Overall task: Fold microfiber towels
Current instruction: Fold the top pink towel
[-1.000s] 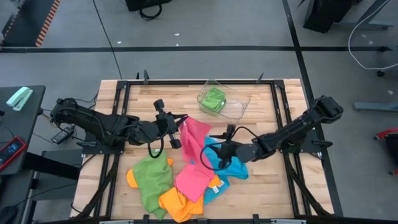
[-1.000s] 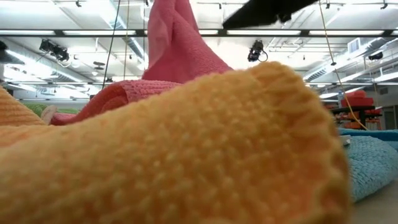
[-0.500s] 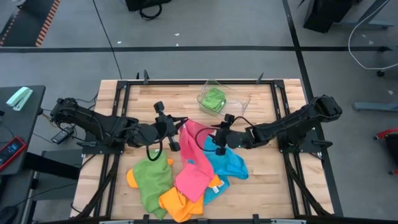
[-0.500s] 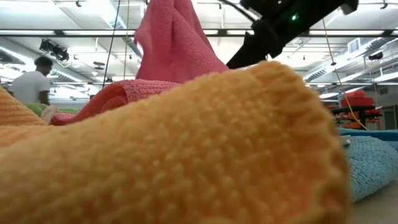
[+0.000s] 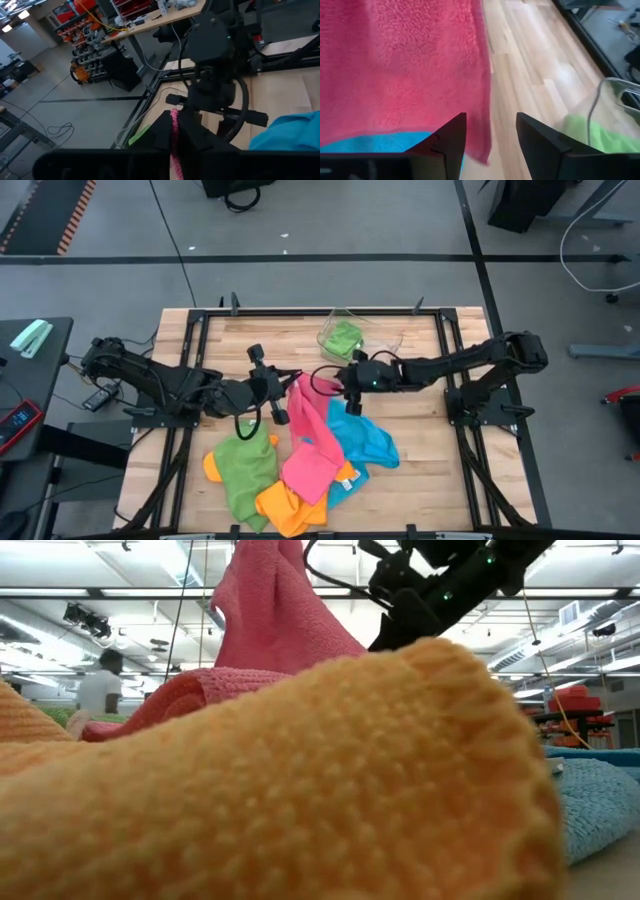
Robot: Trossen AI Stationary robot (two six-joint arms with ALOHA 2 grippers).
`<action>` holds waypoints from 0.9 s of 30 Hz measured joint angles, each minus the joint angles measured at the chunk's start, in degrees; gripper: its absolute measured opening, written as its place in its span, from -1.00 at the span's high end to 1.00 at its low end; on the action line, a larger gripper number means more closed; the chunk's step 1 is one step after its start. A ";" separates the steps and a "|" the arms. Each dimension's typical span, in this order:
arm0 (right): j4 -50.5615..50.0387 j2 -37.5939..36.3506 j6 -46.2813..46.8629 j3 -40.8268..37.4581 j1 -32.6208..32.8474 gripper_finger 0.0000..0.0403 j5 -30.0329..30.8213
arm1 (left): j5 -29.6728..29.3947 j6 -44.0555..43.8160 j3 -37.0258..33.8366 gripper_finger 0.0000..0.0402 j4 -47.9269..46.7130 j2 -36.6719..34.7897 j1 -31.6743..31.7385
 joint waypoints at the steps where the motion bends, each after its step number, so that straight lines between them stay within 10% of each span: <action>1: -0.08 0.00 -0.01 0.00 -0.43 0.19 -1.61 | 0.00 0.00 0.00 0.87 0.00 0.00 0.00; 13: -1.26 -0.02 0.68 -0.44 -1.43 0.79 -8.15 | 0.00 -0.08 0.00 0.86 -0.04 0.00 0.00; 27: -0.68 0.39 -2.48 -0.51 -2.48 0.62 -13.49 | 0.02 -0.04 0.00 0.87 0.99 -0.31 -1.49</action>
